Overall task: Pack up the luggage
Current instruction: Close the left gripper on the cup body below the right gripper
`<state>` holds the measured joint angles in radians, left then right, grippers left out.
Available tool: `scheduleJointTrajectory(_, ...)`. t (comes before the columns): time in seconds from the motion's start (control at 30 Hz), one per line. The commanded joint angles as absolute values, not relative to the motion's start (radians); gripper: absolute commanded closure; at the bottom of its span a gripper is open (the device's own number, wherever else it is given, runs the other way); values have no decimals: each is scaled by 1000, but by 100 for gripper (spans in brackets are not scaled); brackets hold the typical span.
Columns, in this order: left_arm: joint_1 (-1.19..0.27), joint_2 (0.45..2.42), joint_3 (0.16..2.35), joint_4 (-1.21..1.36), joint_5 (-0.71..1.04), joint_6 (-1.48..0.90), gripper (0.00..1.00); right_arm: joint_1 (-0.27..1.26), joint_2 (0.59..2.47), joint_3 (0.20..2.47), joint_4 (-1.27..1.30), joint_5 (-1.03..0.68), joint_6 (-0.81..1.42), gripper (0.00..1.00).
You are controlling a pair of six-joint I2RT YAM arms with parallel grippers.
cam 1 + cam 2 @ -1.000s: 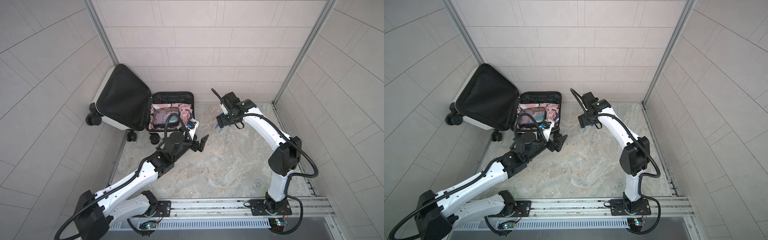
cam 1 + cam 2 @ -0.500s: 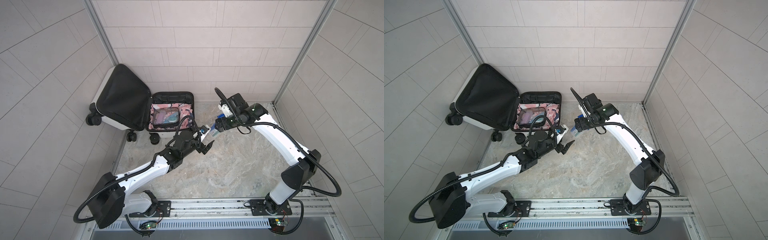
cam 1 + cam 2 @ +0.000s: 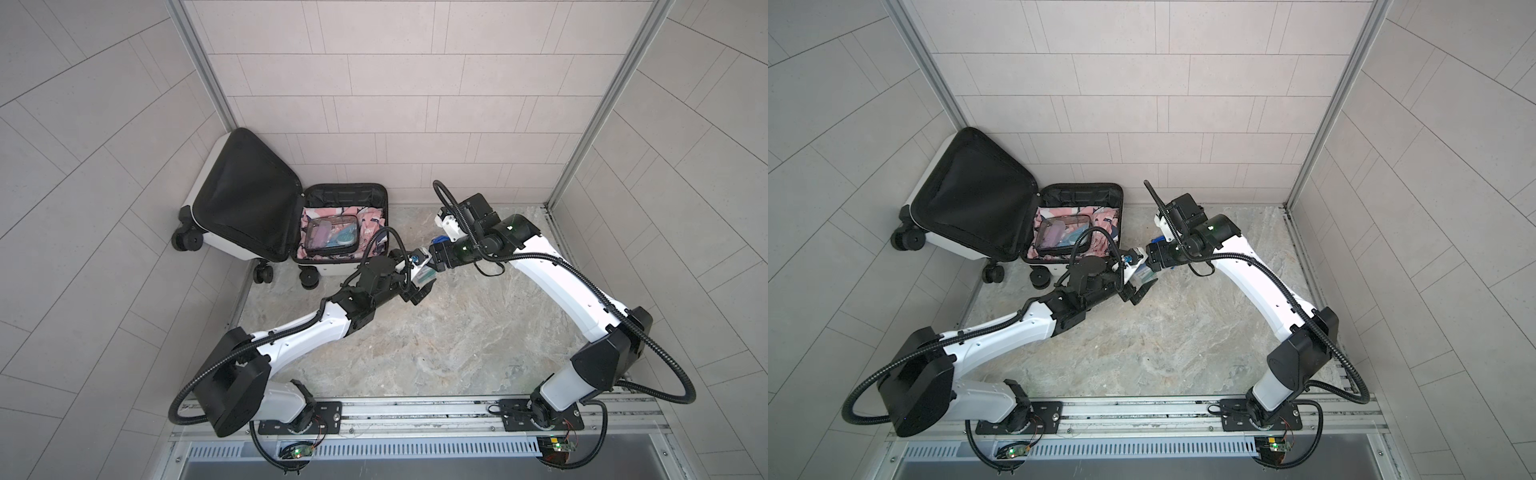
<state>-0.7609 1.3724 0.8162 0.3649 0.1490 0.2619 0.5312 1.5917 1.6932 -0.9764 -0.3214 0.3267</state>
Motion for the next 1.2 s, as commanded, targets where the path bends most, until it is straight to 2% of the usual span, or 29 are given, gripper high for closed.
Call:
scheduleJointTrajectory(0.0, -776, 1387, 846, 409, 153, 287, 0, 550, 1531, 1703, -908, -405, 351, 22)
scheduleJointTrajectory(0.2, -775, 1348, 779, 503, 100, 266, 0, 548, 1517, 1687, -914, -405, 346, 22)
scheduleJointTrajectory(0.57, -773, 1241, 703, 448, 80, 273, 0, 524, 1475, 1664, -925, -388, 324, 23)
scheduleJointTrajectory(1.17, -775, 1310, 767, 412, 121, 307, 1, 520, 1449, 1658, -900, -486, 338, 23)
